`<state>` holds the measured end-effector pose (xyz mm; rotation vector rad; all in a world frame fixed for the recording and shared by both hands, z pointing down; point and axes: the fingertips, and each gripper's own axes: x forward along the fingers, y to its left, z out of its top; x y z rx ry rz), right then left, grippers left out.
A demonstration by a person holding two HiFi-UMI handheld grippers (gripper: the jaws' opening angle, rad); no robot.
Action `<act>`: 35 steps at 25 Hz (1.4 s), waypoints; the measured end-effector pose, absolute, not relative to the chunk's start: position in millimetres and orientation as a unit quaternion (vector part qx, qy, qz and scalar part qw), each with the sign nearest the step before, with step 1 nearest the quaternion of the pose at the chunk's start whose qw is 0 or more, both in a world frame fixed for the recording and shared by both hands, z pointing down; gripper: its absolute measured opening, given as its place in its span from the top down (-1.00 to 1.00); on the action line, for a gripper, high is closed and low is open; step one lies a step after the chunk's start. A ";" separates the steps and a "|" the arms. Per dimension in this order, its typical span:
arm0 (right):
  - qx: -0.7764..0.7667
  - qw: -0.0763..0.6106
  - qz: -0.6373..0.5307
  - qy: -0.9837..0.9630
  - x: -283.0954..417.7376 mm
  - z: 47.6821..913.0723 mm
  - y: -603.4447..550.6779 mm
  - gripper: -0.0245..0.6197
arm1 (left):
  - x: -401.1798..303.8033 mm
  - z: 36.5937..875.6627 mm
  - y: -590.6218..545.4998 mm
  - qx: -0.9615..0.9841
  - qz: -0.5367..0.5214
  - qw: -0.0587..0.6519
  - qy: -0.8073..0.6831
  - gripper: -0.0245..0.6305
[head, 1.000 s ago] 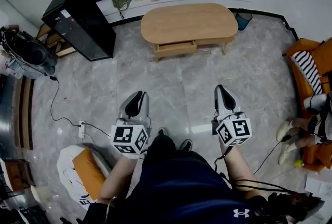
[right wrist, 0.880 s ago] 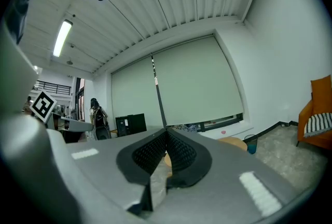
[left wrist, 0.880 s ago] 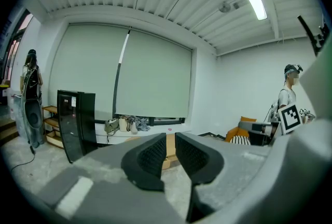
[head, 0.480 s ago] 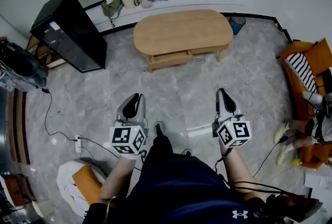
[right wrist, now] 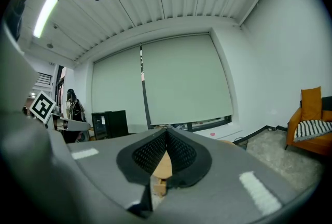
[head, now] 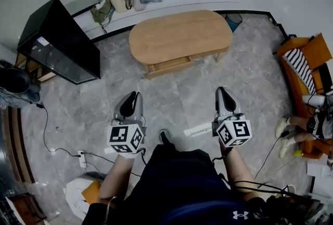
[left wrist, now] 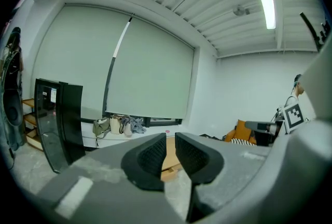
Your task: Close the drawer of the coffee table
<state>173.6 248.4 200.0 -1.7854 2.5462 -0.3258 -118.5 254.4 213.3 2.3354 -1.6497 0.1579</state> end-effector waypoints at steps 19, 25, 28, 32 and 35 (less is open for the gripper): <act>-0.579 -0.005 -0.129 0.805 159.9 232.1 145.7 0.92 | -127.3 240.5 152.9 0.815 0.076 0.152 -0.554 0.74; -0.565 -0.004 -0.133 0.814 164.0 240.1 70.4 0.92 | -123.0 242.3 87.0 0.806 0.079 0.147 -0.567 0.74; -0.555 -0.010 -0.135 0.821 167.1 243.7 32.9 0.92 | -114.7 246.5 55.8 0.803 0.079 0.150 -0.571 0.74; -0.540 -0.022 -0.141 0.830 169.3 246.7 -17.5 0.92 | -103.8 249.8 10.7 0.799 0.082 0.155 -0.575 0.74; -0.533 -0.028 -0.148 0.832 171.5 251.8 -51.4 0.92 | -100.0 254.8 -19.1 0.795 0.092 0.158 -0.579 0.74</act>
